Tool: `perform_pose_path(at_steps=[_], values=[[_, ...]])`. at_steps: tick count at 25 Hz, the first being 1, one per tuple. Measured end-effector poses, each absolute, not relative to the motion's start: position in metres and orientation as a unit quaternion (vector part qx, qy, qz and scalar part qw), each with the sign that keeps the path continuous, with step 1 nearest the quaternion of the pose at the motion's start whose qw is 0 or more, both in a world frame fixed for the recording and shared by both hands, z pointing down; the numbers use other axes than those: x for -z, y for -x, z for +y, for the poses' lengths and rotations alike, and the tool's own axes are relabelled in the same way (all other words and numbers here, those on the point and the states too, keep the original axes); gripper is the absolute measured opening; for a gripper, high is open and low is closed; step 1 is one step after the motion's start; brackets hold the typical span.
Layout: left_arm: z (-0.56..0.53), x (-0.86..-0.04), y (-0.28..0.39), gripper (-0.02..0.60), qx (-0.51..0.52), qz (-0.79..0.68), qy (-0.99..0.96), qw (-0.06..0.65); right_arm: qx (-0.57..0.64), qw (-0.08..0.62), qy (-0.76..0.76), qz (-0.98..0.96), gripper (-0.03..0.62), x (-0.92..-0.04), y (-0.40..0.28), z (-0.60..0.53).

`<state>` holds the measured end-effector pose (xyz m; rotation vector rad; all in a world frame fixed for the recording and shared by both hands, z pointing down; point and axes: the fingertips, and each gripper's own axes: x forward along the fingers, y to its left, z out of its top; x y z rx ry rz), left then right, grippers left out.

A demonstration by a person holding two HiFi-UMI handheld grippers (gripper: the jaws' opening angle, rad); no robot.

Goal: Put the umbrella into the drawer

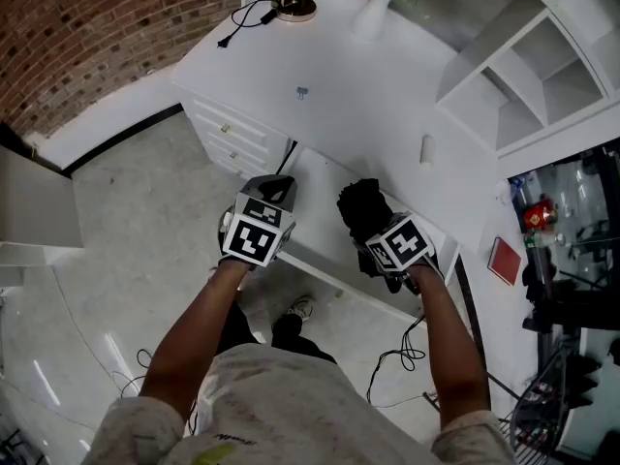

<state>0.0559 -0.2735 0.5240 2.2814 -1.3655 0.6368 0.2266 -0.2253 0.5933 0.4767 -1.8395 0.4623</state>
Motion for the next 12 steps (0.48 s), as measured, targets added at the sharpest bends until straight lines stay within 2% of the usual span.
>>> perform_pose_path(at_steps=[12], values=[[-0.267, -0.551, -0.055, -0.003, -0.253, -0.491, -0.806, 0.213, -0.200, 0.635, -0.123, -0.736, 0.258, -0.647, -0.232, -0.218]])
